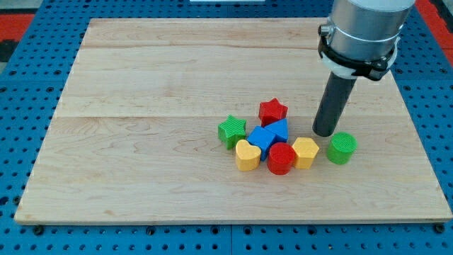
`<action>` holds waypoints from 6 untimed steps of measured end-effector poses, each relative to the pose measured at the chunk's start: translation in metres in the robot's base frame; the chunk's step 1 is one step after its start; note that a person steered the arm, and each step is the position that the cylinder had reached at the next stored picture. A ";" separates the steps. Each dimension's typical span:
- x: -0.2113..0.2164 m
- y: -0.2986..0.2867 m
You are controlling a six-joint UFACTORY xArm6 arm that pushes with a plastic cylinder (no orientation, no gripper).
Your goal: Move the green circle to the top right of the yellow hexagon
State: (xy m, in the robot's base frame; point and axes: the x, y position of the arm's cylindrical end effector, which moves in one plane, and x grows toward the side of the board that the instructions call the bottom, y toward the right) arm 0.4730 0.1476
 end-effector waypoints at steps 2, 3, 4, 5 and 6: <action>0.044 0.063; 0.054 0.094; 0.104 0.105; 0.094 0.073; 0.052 0.069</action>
State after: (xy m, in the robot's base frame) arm 0.5253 0.2171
